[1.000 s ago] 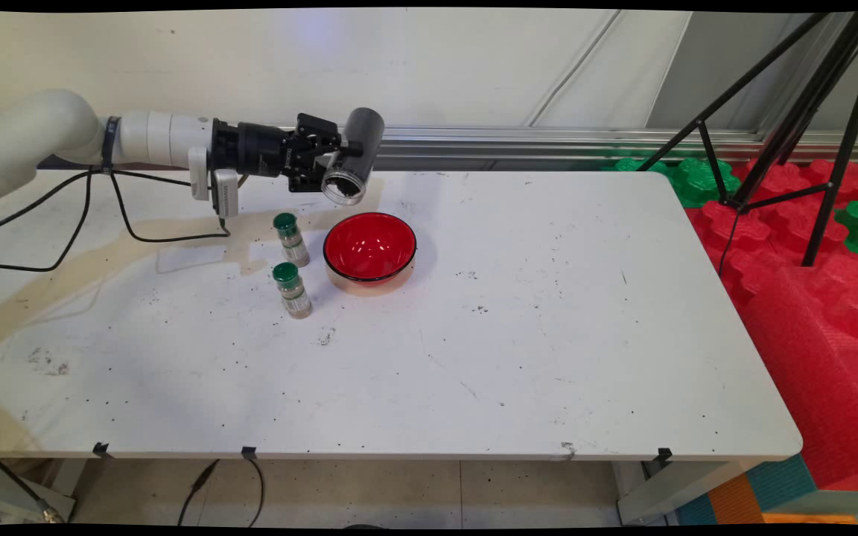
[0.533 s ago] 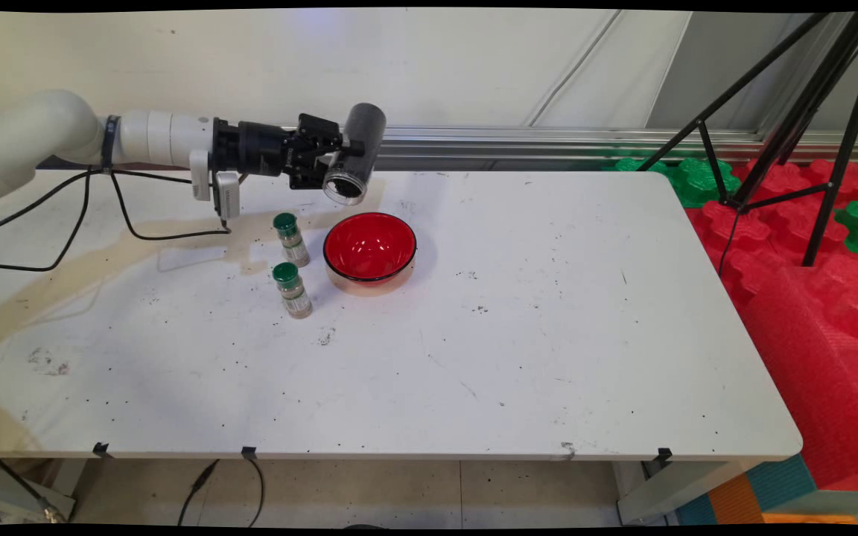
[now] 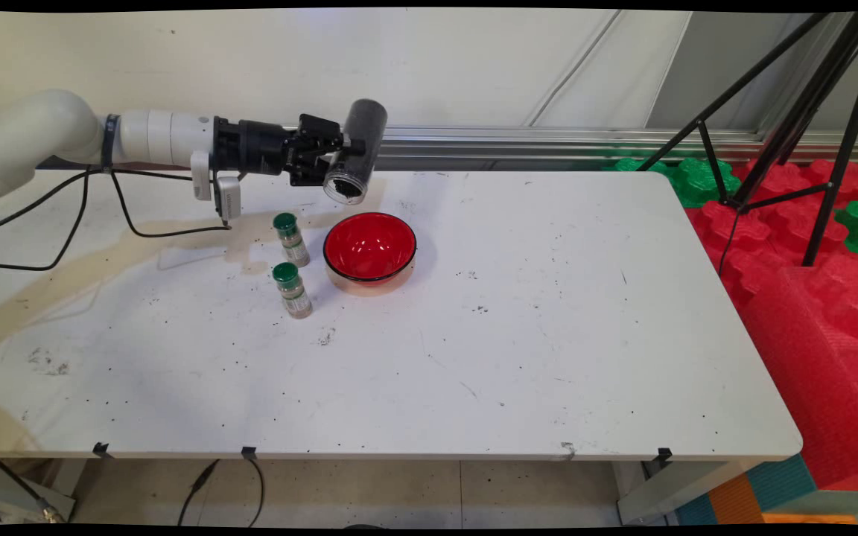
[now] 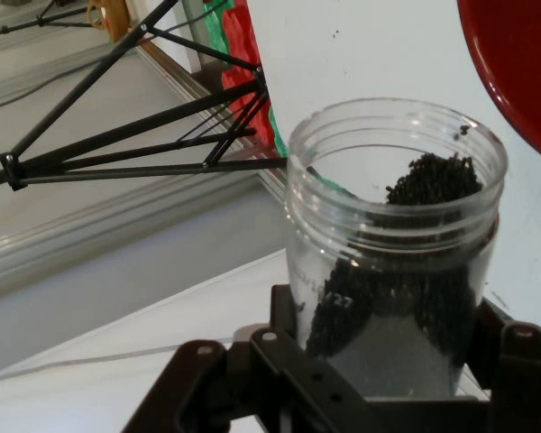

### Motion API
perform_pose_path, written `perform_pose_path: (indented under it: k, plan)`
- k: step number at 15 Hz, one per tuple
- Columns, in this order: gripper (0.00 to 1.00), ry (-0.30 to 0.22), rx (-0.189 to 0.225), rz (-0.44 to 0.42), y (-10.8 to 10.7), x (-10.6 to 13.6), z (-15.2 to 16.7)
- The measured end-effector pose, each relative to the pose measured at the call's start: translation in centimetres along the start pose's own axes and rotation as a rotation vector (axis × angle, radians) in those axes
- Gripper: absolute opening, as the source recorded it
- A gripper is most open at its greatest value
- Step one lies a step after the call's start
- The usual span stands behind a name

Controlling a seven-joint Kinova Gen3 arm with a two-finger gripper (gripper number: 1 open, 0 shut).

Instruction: Pour the black seasoning powder in the red bowl

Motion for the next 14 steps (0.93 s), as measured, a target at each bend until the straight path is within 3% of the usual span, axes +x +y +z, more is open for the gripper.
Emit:
perform_pose_path:
  k: [14]
  plan:
    - [0.00,-0.010,0.005,0.129,-0.43,0.16,0.03]
